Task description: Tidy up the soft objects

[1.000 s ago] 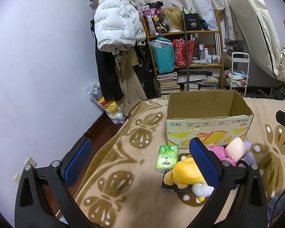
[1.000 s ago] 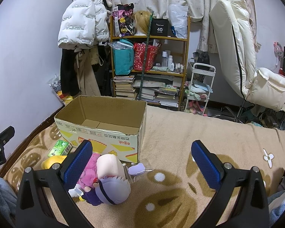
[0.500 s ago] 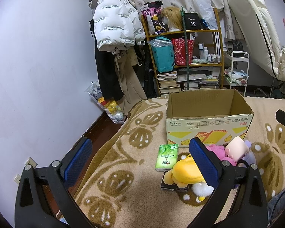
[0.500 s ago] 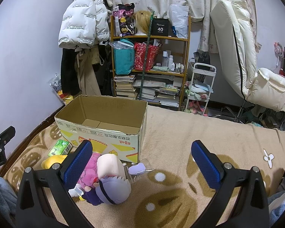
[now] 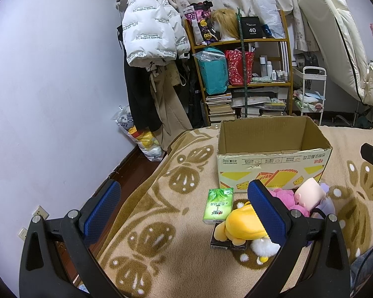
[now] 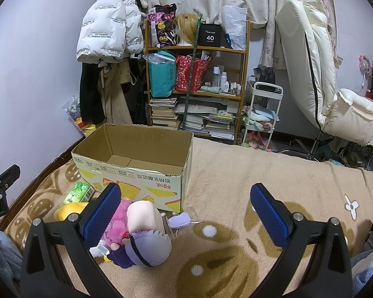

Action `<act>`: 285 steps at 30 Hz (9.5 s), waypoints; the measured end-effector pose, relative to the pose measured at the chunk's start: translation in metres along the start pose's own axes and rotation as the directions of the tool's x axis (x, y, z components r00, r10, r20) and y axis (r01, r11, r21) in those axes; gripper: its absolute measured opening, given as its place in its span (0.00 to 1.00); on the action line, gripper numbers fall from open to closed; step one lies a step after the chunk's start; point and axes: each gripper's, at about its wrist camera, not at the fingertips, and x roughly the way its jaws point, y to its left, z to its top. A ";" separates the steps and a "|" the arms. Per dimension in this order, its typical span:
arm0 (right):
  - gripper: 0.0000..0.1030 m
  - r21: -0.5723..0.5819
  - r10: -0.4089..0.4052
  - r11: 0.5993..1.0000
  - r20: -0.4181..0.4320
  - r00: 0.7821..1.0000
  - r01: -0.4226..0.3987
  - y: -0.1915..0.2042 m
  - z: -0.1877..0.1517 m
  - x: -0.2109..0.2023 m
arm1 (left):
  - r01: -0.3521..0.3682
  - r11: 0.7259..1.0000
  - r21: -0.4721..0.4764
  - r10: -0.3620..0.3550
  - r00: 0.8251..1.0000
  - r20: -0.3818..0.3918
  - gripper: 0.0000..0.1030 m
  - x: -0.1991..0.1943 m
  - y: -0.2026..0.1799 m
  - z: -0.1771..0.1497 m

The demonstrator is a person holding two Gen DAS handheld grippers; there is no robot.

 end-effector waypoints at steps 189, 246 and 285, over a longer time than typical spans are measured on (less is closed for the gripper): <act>0.31 0.022 0.202 0.978 0.153 0.967 -0.207 0.025 0.070 0.009 | 0.220 0.975 -0.013 -0.217 0.968 0.130 0.81 -0.002 -0.028 0.077; 0.38 0.128 0.308 0.947 -0.110 0.945 -0.293 0.021 0.039 0.167 | 0.233 0.972 0.031 -0.229 0.968 -0.104 0.92 0.151 -0.077 0.051; 0.99 0.090 0.232 0.970 -0.074 0.970 -0.225 0.019 0.028 0.049 | 0.135 0.991 0.022 -0.127 0.971 -0.204 0.98 0.057 -0.018 0.018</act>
